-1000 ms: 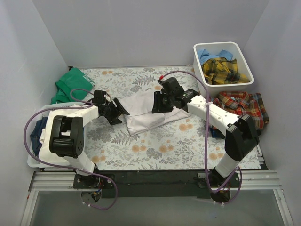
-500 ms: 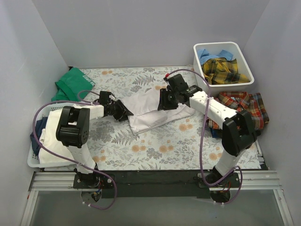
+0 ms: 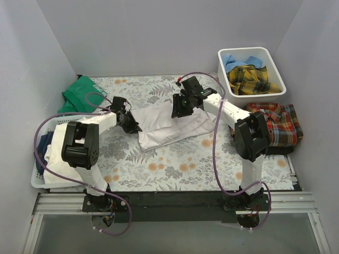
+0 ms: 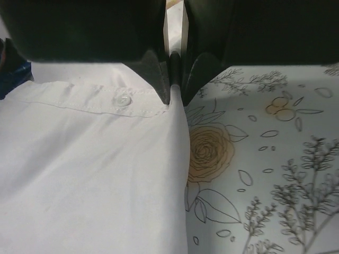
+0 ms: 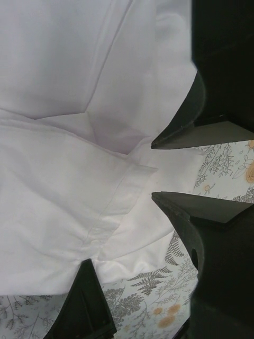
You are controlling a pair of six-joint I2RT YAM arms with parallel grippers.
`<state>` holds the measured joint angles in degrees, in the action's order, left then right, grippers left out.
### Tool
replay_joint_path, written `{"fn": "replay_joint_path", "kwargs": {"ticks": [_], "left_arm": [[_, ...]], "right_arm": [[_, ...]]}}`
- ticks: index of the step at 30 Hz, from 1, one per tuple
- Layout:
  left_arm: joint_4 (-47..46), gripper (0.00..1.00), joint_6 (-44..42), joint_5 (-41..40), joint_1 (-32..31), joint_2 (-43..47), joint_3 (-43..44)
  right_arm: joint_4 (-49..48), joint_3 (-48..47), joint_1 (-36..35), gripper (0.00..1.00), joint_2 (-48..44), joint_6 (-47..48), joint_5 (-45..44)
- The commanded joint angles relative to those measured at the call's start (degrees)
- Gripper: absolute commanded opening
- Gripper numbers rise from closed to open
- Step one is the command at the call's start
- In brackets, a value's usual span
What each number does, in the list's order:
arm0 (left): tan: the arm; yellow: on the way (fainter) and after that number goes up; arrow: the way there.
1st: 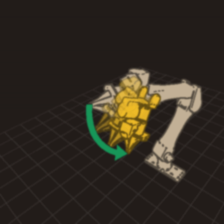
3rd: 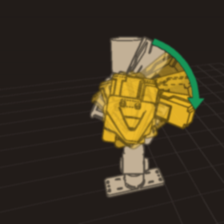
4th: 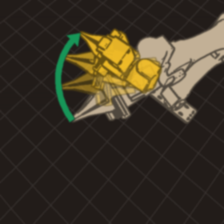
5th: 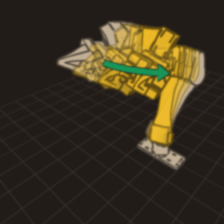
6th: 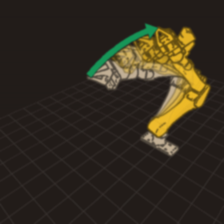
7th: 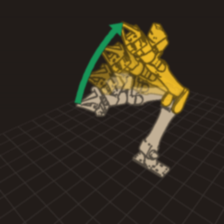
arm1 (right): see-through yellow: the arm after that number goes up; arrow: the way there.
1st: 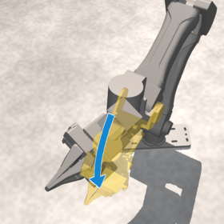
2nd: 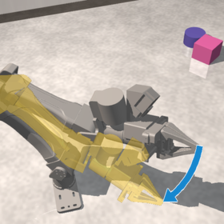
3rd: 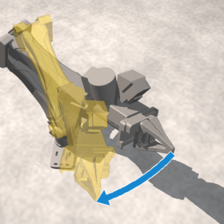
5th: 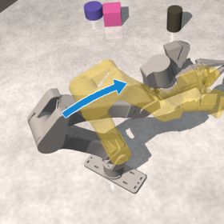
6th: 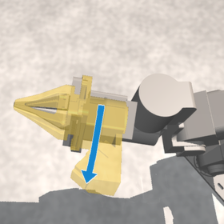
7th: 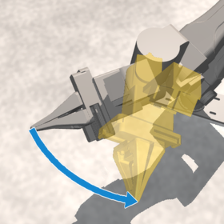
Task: Fold and stack the long sleeve shirts
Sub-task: Fold the shirt
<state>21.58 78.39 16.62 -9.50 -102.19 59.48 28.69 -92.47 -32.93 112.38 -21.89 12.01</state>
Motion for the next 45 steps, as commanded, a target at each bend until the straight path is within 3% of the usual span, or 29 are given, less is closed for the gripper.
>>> {"fn": "replay_joint_path", "kwargs": {"ticks": [1,20,28,32,39,45], "left_arm": [[9.7,0.0,-7.0,-7.8,0.5,6.0,4.9],[19.4,0.03,-13.8,-4.8,2.0,12.9,12.3],[18.9,0.02,-13.7,-3.3,2.5,12.6,12.8],[19.6,0.02,-13.9,-2.6,2.8,12.5,14.7],[21.4,0.03,-14.0,-1.6,3.6,12.8,18.3],[22.4,0.05,-14.3,-0.4,3.8,14.2,19.9]], "right_arm": [[0.8,-3.4,-2.3,0.46,1.3,2.1,2.1],[2.8,-16.9,-5.8,0.41,18.0,1.2,1.8],[2.9,-24.3,-8.5,0.41,25.2,4.2,10.4],[3.1,-22.9,-8.5,0.42,25.0,4.9,10.8],[1.7,-17.8,-7.2,0.44,16.0,4.8,-1.3],[1.9,-19.0,-7.3,0.47,13.5,5.2,-5.0]]}}
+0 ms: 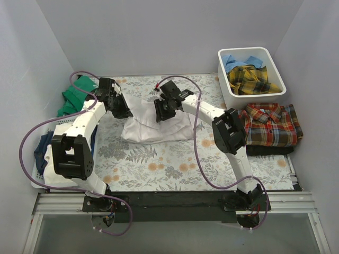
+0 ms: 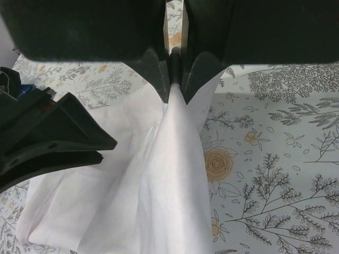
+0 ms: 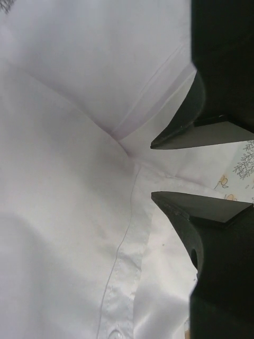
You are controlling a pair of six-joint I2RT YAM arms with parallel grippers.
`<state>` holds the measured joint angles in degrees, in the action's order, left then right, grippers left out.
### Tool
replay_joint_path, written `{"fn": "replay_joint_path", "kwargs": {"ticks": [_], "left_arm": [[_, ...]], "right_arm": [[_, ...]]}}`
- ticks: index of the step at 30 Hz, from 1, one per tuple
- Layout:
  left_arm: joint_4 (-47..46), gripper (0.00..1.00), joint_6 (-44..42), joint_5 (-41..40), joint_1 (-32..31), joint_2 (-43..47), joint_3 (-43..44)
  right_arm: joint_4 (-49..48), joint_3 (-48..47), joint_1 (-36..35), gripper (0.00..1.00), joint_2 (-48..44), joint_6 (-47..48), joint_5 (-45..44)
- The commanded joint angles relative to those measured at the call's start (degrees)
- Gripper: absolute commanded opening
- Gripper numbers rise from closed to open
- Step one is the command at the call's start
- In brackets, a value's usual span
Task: Fold and stack the long sleeve shirts
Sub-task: Fold the shirt
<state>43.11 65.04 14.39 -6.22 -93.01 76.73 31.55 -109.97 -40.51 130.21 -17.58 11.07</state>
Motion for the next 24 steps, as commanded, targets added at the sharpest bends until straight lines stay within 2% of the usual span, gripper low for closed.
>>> {"fn": "replay_joint_path", "kwargs": {"ticks": [1,5,12,18,24], "left_arm": [[1.1,0.05,-1.0,2.0,0.5,5.2,2.5],[1.5,0.05,-0.9,3.4,0.5,5.7,2.8],[1.6,0.05,-0.9,5.9,0.5,5.7,2.1],[2.1,0.05,-1.5,6.3,0.5,6.3,1.1],[1.6,0.05,-1.4,7.4,0.5,6.8,1.0]], "right_arm": [[-0.9,-1.8,0.2,0.47,-3.9,0.7,-4.4],[-0.9,-3.4,-0.2,0.46,-2.7,0.0,-3.6],[-1.0,-10.6,-1.8,0.34,6.0,-1.7,1.8],[-1.3,-14.9,-2.4,0.31,12.5,-3.3,5.5],[-1.6,-14.9,-2.6,0.3,14.2,-1.5,9.5]]}}
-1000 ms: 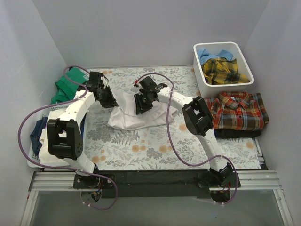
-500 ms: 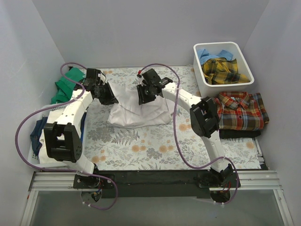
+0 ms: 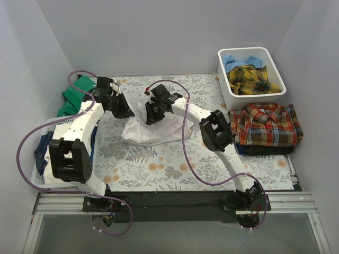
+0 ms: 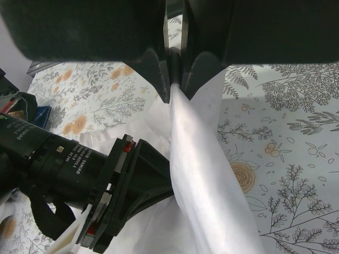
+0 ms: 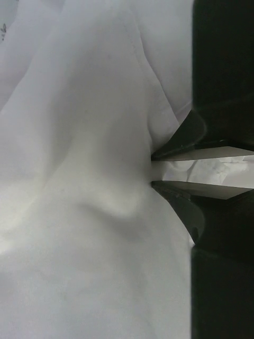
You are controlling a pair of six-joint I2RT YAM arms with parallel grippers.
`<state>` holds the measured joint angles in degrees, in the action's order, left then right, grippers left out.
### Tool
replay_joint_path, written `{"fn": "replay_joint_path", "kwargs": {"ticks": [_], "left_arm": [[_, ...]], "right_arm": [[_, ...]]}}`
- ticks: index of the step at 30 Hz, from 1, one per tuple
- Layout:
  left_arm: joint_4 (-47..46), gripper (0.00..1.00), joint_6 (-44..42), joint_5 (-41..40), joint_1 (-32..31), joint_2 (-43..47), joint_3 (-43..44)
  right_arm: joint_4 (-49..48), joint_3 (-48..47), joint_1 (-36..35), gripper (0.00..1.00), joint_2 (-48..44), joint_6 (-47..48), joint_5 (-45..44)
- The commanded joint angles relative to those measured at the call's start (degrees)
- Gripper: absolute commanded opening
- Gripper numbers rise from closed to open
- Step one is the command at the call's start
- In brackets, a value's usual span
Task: Fold and stack the long sleeve shirts
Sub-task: Fold the shirt
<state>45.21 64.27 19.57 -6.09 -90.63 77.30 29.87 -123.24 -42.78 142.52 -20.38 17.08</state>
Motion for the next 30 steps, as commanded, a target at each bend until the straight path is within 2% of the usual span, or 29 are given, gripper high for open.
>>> {"fn": "replay_joint_path", "kwargs": {"ticks": [1,11,16,21,30], "left_arm": [[-0.5,0.05,-0.6,2.1,0.4,4.3,0.5],[0.1,0.05,0.0,1.1,0.4,3.4,2.9],[0.2,0.05,0.6,0.6,0.4,2.9,3.4],[-0.4,0.05,1.5,0.4,0.4,3.3,3.3],[-0.4,0.05,1.4,0.1,0.4,3.3,2.8]], "right_arm": [[0.1,-1.4,-0.3,0.3,1.5,1.6,3.1],[-3.9,10.5,3.9,0.33,-14.1,-1.8,-8.8],[-4.7,14.6,7.3,0.33,-21.1,-0.6,-8.0],[0.7,15.6,4.2,0.32,-20.8,6.0,-2.8],[-1.0,25.1,-4.3,0.27,-21.8,5.7,1.3]]}}
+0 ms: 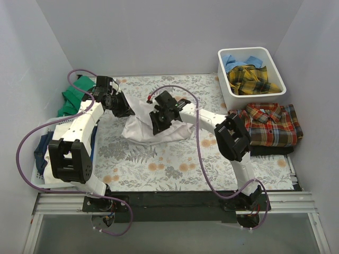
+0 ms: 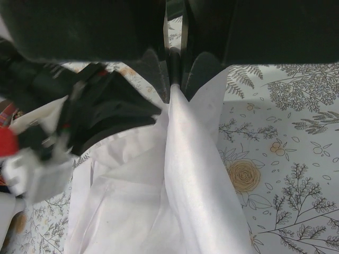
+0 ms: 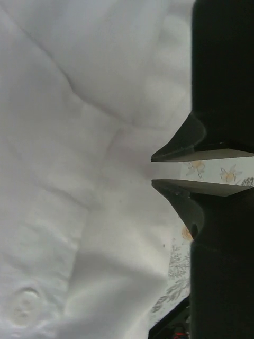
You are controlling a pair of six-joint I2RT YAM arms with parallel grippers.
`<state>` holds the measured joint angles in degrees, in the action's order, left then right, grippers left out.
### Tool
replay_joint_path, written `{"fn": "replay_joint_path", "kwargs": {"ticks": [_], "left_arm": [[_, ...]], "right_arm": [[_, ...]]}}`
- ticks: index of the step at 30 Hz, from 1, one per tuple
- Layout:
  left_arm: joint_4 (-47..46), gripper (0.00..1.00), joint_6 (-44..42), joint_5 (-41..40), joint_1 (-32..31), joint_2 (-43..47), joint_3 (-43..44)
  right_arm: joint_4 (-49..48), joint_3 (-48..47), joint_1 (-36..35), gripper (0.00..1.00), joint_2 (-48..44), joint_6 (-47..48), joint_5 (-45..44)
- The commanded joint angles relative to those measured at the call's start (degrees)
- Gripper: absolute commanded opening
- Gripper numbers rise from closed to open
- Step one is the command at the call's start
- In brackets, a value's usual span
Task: Fold and stack the long sleeve shirts
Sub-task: Fold the shirt
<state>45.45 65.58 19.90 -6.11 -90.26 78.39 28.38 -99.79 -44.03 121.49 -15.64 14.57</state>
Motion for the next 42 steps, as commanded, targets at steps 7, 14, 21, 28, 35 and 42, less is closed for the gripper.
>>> {"fn": "replay_joint_path", "kwargs": {"ticks": [7,14,21,28,35,42], "left_arm": [[-1.0,0.05,-0.1,0.0,0.4,3.0,1.5],[-0.8,0.05,-0.4,0.2,0.4,3.3,1.8],[-0.7,0.05,-0.6,0.4,0.4,3.5,1.4],[-0.8,0.05,-0.7,0.8,0.4,3.4,1.4],[-0.6,0.05,-1.0,0.6,0.4,3.9,0.7],[-0.6,0.05,-1.2,0.8,0.4,4.0,0.3]], "right_arm": [[0.6,2.9,-5.4,0.24,0.2,1.0,4.6],[2.3,-2.7,-4.5,0.24,4.9,1.1,5.4],[3.6,-4.6,-4.7,0.24,10.5,0.8,7.4],[3.1,-2.7,-3.5,0.23,5.3,-0.3,0.9],[-1.0,-2.9,3.5,0.25,-3.1,-2.6,-3.1],[2.1,-14.9,8.1,0.27,3.6,-2.4,0.8]]}}
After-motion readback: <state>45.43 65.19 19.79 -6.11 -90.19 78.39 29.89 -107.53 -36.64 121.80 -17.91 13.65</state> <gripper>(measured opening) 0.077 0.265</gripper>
